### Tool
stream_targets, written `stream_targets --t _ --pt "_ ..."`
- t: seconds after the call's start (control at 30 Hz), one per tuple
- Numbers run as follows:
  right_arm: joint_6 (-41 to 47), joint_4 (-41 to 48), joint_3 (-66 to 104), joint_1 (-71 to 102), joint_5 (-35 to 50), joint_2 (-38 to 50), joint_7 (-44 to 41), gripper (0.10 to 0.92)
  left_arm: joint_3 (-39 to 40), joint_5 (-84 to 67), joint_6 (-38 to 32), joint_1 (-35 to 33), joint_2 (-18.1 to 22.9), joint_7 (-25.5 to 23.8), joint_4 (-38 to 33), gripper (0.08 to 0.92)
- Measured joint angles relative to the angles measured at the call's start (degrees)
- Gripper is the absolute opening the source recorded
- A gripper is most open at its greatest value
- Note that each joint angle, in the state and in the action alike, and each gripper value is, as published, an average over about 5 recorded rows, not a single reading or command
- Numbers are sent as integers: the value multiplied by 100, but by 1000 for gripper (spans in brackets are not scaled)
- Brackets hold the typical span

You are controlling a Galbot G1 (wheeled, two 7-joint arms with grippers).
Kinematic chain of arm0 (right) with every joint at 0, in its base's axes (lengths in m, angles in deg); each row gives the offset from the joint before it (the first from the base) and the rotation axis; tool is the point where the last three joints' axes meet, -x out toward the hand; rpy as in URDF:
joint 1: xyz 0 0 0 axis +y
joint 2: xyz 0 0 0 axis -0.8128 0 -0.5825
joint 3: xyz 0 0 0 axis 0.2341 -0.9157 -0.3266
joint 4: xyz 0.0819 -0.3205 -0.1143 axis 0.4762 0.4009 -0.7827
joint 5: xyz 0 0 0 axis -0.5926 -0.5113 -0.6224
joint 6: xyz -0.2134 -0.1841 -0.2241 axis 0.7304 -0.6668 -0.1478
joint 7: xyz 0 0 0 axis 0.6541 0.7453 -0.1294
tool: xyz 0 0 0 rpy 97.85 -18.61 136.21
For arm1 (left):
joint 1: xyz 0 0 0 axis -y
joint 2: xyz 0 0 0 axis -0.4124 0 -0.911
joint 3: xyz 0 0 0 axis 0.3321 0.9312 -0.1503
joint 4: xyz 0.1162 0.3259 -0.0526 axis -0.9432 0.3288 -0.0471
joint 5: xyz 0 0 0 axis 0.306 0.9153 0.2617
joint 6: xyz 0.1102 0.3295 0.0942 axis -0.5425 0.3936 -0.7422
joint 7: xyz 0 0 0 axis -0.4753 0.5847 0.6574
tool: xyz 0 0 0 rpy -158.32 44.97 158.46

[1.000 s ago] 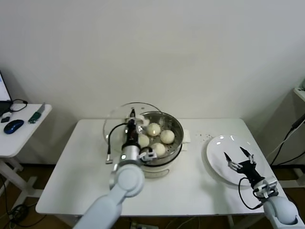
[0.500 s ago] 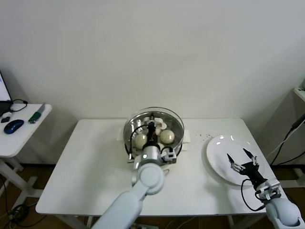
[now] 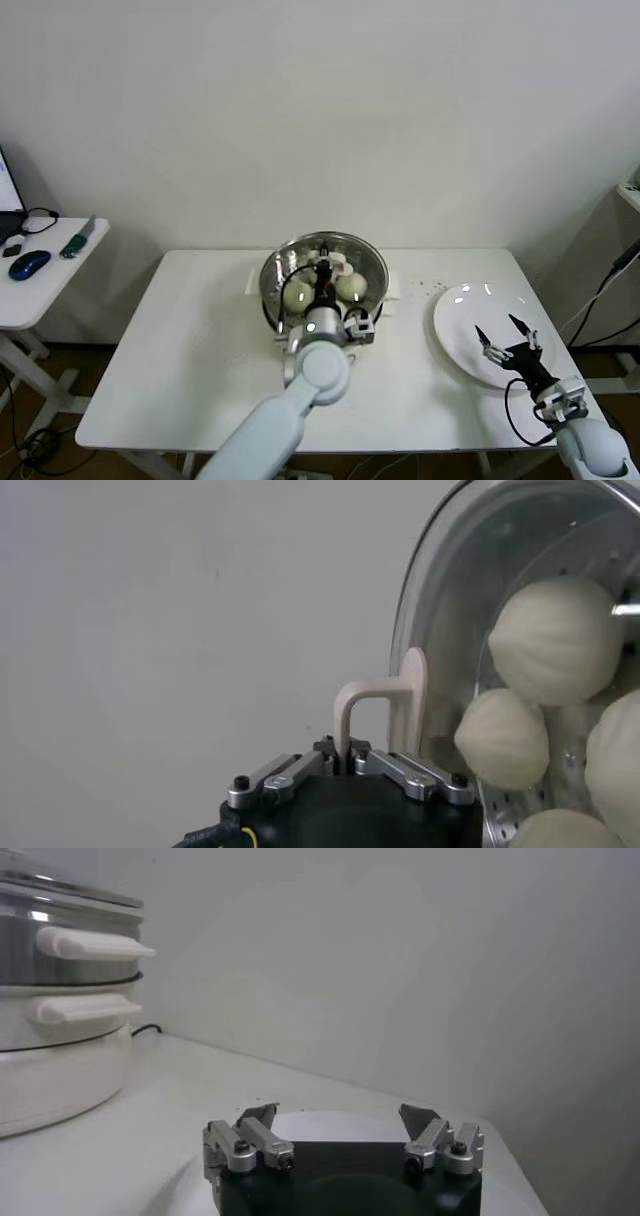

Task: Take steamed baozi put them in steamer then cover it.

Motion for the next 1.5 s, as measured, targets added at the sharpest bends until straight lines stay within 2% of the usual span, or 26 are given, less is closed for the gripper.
stream_targets --t 1.0,1.1,1.5 --pt "-8 19 -1 -28 -113 -17 -31 823 -42 -134 -2 62 -78 68 230 153" --pt "-6 19 -1 -28 -116 -16 -34 823 -37 -163 0 46 -114 63 192 196" --pt "176 -95 14 4 -123 21 -24 823 -36 -324 2 -167 -340 -37 -343 536"
